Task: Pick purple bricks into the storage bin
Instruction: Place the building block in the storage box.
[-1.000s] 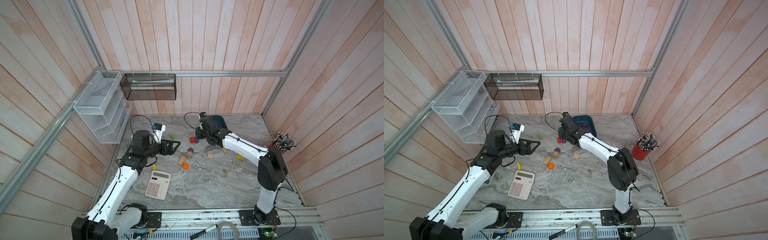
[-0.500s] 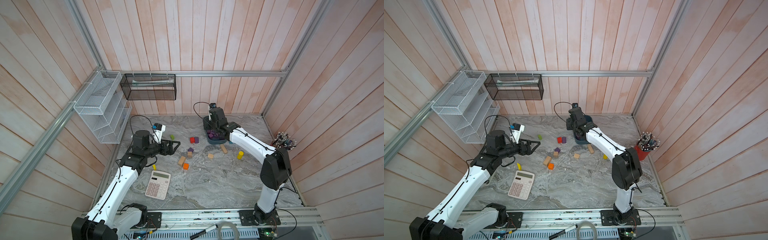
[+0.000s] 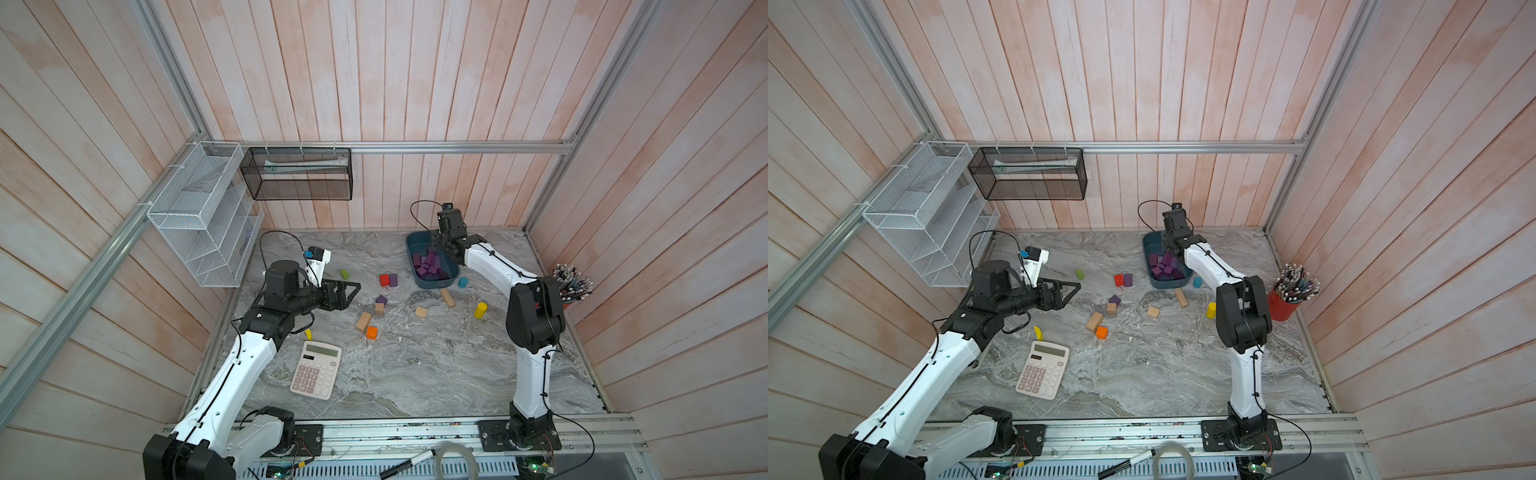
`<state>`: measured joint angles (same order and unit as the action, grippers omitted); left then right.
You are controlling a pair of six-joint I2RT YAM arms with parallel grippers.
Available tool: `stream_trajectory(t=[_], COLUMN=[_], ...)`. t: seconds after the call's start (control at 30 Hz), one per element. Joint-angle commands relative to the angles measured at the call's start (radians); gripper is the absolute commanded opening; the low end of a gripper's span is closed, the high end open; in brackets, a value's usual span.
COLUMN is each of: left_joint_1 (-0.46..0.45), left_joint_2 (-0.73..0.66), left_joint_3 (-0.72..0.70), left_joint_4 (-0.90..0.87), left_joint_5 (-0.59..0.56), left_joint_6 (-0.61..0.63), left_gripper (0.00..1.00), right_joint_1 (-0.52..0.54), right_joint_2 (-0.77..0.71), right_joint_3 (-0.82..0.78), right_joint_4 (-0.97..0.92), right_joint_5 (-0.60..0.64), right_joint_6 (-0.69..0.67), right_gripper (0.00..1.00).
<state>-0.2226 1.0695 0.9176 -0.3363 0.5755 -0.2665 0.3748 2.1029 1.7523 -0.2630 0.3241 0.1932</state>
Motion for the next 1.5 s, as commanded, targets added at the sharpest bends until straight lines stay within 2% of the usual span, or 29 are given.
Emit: stream_trajectory(t=[0.0,0.57,1.47], left_joint_1=[0.005,0.005,0.005], left_joint_2=[-0.007,0.0,0.002], left_joint_3=[-0.01,-0.01,-0.011], left_joint_4=[0.001,0.004,0.003], left_joint_5=[0.0,-0.002,-0.005], left_joint_6=[-0.006,-0.009,-0.009], left_gripper=[0.95,0.95,0.95], right_joint_1=[-0.007,-0.014,-0.011], right_joint_2=[0.049,0.202,0.246], right_joint_3=[0.055,0.127,0.142], right_joint_4=[-0.002,0.005,-0.006], right_joint_5=[0.076,0.101,0.096], right_joint_6=[-0.063,-0.107,-0.091], right_gripper=[0.29,0.29,0.34])
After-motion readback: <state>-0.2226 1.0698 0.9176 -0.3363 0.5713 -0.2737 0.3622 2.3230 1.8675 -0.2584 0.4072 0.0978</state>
